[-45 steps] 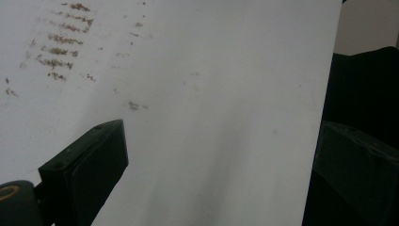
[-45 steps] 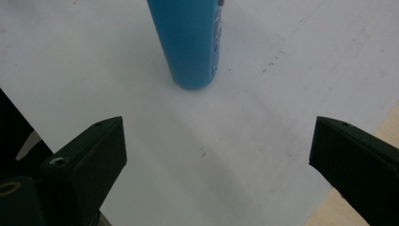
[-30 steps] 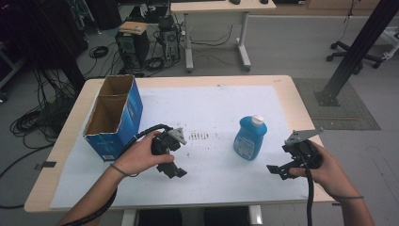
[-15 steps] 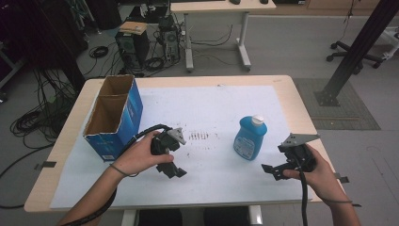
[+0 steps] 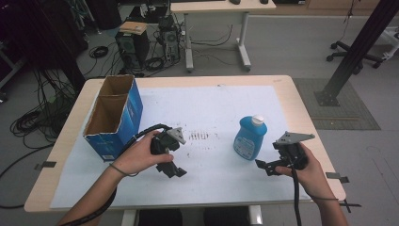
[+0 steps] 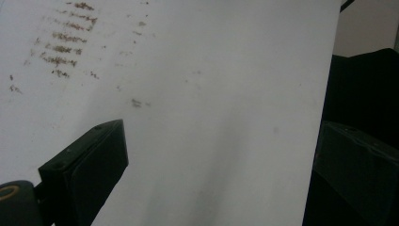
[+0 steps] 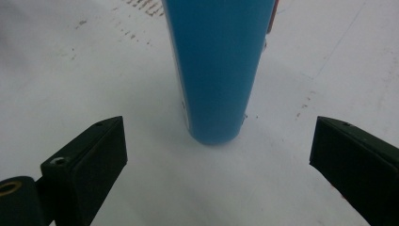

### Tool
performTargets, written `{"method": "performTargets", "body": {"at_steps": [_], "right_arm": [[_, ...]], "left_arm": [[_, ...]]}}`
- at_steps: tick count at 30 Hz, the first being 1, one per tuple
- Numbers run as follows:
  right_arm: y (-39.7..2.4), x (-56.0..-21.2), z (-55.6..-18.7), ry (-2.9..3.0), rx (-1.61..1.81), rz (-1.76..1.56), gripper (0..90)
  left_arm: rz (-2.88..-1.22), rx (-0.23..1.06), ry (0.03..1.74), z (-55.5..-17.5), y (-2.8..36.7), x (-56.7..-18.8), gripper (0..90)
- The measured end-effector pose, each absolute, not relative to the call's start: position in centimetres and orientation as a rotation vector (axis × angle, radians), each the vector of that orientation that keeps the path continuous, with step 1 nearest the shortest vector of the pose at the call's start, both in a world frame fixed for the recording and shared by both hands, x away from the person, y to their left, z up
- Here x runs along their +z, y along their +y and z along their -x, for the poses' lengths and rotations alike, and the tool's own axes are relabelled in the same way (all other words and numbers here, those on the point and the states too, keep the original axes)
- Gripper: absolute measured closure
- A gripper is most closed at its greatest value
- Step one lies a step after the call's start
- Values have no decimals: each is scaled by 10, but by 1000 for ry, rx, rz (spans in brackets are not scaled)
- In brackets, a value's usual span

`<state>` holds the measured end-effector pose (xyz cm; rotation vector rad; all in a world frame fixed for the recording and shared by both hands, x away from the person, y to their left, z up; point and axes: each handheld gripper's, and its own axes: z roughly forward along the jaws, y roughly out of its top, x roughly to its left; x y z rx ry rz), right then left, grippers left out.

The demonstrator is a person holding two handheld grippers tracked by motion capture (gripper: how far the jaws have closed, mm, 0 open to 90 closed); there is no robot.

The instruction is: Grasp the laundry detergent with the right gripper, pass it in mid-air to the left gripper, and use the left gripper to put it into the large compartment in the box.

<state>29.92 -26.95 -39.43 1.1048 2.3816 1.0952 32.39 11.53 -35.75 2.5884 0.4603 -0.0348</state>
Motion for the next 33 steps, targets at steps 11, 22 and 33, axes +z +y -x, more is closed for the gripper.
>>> {"method": "performTargets", "body": {"at_steps": [11,22,33], "right_arm": [[-261,-405,-310,2312,1169,-1101,37],[-251,-415,-321,2263,1230,-1074,33],[-248,-425,-327,2217,1316,-1057,34]], "left_arm": [[-2586,-38,462,-324,120,-359,35],[-2584,-39,465,-323,121,-360,35],[-2587,-35,466,-323,121,-359,35]]}}
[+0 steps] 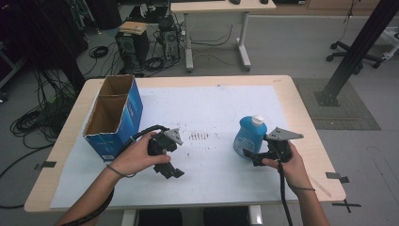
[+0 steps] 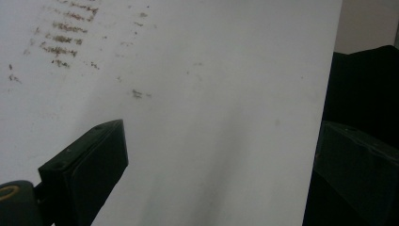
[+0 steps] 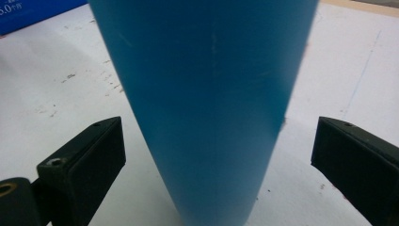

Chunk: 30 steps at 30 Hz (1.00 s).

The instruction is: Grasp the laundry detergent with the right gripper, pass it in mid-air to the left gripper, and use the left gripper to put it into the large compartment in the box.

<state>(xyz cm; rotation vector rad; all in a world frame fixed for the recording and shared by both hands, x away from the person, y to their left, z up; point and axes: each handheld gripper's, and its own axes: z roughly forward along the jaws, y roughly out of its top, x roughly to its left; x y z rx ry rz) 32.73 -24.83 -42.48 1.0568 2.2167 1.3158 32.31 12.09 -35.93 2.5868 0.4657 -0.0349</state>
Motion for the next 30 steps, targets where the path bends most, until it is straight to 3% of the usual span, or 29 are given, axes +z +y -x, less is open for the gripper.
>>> {"method": "performTargets", "body": {"at_steps": [30], "right_arm": [[-244,-428,-329,2206,1357,-992,114]], "left_arm": [[-2599,-33,465,-323,119,-357,35]]}}
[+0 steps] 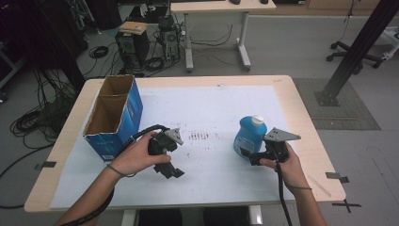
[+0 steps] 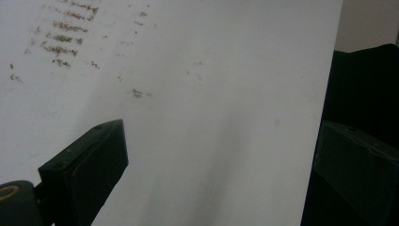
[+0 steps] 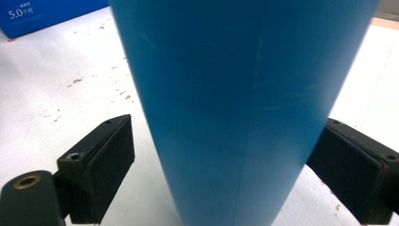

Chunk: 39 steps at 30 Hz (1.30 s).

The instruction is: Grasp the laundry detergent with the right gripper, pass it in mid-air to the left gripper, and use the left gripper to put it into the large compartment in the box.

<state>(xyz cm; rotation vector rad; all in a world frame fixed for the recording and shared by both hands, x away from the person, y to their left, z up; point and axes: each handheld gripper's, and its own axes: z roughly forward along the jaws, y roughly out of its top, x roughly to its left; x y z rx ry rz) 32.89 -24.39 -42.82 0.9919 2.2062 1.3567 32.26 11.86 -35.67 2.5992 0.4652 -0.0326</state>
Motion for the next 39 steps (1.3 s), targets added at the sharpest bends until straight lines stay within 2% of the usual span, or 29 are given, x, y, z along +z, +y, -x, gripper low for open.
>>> {"method": "performTargets", "body": {"at_steps": [6,8,18,20,31,34,39], "right_arm": [[-244,-429,-329,2208,1356,-983,132],[-244,-429,-329,2211,1360,-975,165],[-244,-430,-329,2216,1359,-959,216],[-244,-430,-329,2215,1359,-957,256],[-243,-431,-330,2208,1361,-949,295],[-243,-431,-330,2204,1359,-948,339],[-242,-431,-331,2196,1358,-947,361]], "left_arm": [[-2600,-34,463,-323,118,-356,35],[-2602,-32,469,-323,118,-356,35],[-2604,-34,465,-324,117,-356,35],[-2606,-33,463,-324,117,-356,35],[-2604,-28,464,-324,117,-355,35],[-2603,-27,465,-324,118,-355,36],[-2602,-27,468,-323,118,-355,35]]}}
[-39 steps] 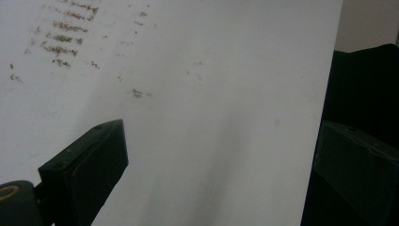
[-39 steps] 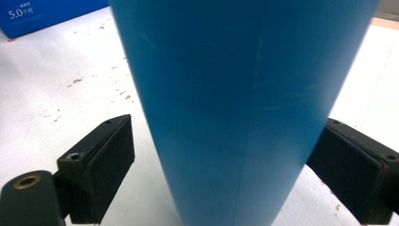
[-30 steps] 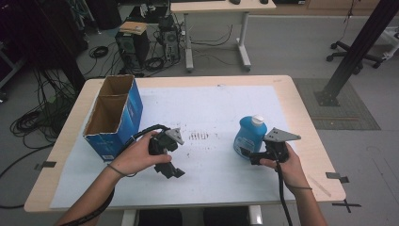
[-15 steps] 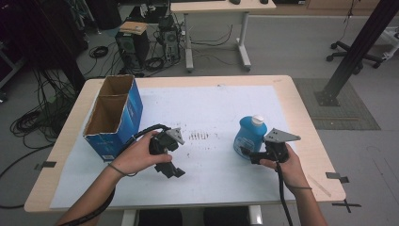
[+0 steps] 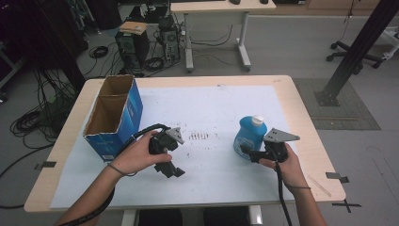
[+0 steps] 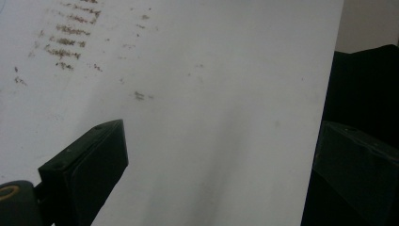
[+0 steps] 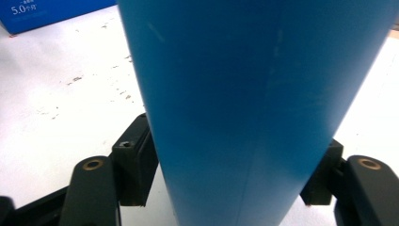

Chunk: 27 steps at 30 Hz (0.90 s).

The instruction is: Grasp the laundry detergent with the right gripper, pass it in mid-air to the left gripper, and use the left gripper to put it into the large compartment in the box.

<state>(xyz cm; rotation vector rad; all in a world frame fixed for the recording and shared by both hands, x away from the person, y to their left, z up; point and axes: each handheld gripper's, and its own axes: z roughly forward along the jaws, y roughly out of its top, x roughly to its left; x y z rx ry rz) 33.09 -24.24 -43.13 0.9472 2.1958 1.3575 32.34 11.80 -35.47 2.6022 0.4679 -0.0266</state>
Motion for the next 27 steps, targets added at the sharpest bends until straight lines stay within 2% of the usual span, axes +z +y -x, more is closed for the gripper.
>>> {"method": "performTargets", "body": {"at_steps": [2,19,27], "right_arm": [[-243,-431,-331,2195,1358,-948,400],[-243,-430,-330,2187,1366,-929,419],[-245,-418,-331,2198,1378,-906,426]], "left_arm": [[-2603,-26,467,-323,118,-355,35],[-2599,-22,456,-324,117,-350,35],[-2573,16,437,-325,118,-331,35]]}}
